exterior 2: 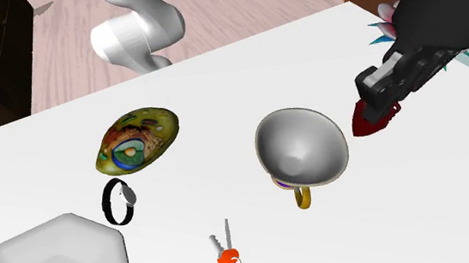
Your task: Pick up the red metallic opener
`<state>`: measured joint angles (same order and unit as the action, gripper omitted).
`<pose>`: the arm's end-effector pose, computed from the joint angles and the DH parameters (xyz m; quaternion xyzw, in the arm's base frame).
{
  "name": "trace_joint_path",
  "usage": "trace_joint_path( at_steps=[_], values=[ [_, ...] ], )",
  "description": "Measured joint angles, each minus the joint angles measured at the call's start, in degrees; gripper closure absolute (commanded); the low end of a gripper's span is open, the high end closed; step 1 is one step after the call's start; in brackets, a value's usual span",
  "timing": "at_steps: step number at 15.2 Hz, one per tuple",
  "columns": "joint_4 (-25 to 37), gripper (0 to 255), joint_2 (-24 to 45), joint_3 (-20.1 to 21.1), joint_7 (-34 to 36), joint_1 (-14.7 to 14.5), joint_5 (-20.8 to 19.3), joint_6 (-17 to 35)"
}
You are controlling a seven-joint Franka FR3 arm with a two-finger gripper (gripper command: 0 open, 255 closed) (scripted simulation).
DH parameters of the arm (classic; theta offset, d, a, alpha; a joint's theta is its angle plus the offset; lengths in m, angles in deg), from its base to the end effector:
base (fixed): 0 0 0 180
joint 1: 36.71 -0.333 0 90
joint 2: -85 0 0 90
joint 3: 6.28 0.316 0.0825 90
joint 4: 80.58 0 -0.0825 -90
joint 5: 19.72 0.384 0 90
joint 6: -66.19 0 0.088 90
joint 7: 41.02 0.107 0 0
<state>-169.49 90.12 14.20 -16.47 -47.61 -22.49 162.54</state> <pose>0.5108 0.2956 0.5955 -0.9979 -0.0607 -0.0244 0.0033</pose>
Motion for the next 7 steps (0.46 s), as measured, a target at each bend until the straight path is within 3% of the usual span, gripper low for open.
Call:
trace_joint_path(
  at_steps=[7],
  values=[
    [7.0, 255, 1.4, 0.2, 0.3, -0.4, -0.5, -5.7]
  ],
)
